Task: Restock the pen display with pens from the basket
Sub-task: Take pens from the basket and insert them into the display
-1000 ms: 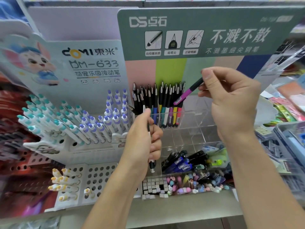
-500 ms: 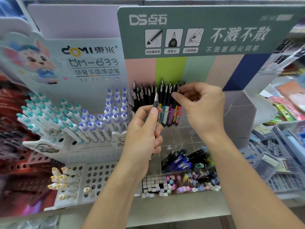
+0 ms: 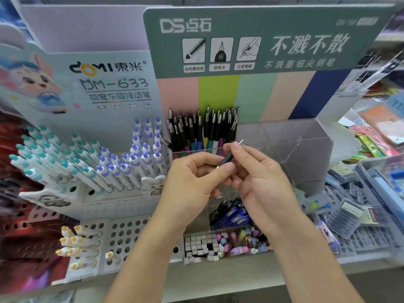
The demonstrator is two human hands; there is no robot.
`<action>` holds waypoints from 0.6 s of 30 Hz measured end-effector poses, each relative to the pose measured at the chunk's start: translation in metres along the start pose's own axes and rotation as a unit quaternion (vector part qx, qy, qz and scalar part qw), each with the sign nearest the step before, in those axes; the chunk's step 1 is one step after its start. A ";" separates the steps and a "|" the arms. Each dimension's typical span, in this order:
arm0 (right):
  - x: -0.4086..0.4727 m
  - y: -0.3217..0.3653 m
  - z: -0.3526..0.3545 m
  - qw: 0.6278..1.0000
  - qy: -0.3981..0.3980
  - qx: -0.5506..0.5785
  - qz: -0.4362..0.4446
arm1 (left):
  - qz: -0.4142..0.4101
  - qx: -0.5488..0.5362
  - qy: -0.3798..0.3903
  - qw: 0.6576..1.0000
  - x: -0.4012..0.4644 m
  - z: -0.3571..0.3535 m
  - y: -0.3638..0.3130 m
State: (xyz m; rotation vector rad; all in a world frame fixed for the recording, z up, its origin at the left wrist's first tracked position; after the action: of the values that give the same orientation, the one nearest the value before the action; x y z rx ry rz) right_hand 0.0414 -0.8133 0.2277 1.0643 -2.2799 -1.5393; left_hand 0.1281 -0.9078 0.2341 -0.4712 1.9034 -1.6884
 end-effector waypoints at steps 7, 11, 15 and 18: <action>0.011 0.065 0.014 0.960 -0.095 -0.056 0.257 | 0.005 -0.050 -0.106 0.993 -0.005 0.014 0.003; 0.024 0.077 -0.015 0.876 -0.078 -0.311 0.360 | 0.000 -0.087 -0.150 0.985 -0.006 0.020 -0.002; 0.033 0.056 -0.027 0.838 -0.077 -0.405 0.358 | -0.001 -0.086 -0.156 0.984 -0.007 0.026 -0.004; 0.031 0.050 -0.028 0.787 -0.102 -0.443 0.417 | 0.002 -0.078 -0.156 0.985 -0.010 0.031 -0.002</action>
State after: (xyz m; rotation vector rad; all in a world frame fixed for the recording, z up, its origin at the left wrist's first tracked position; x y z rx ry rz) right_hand 0.0105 -0.8438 0.2764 -0.3419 -1.3710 -1.9131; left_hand 0.1544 -0.9269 0.2353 -0.7458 1.8078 -1.3749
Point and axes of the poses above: each hand's wrist, its own x-axis towards the middle knuckle, its own z-axis out of the back of the hand, y = z × x, the point moved 5 cm from there along x, towards the middle knuckle, and after that the axes turned 1 degree about z, right-handed, at the moved point
